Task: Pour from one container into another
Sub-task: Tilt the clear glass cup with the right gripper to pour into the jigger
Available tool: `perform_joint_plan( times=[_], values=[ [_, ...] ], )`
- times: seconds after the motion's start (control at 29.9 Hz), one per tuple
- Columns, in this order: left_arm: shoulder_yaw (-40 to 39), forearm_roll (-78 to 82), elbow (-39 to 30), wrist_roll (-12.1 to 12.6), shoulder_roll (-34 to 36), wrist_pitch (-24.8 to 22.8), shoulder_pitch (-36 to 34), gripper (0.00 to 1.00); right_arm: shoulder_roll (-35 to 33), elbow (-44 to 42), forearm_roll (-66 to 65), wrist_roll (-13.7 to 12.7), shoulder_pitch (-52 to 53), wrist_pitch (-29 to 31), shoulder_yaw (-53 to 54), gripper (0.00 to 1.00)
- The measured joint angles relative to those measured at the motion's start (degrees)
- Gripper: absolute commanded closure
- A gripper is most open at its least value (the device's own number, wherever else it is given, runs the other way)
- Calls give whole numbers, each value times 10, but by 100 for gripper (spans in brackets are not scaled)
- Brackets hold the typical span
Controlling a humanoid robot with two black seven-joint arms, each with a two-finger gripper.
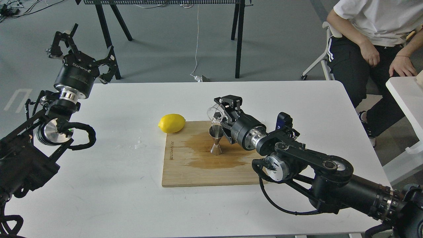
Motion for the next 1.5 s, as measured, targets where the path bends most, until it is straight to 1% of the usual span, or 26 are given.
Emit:
perform_joint_plan(
  times=[0.2, 0.3, 0.87, 1.5],
  values=[
    [0, 0, 0, 0, 0, 0, 0, 0, -11, 1, -3, 0, 3, 0, -1, 61],
    [0, 0, 0, 0, -1, 0, 1, 0, -12, 2, -29, 0, 4, -1, -10, 61],
    [0, 0, 0, -2, -2, 0, 1, 0, -11, 0, -87, 3, 21, -41, -57, 61],
    [0, 0, 0, -4, -1, 0, 6, 0, -12, -3, -136, 7, 32, -44, -91, 60]
  ],
)
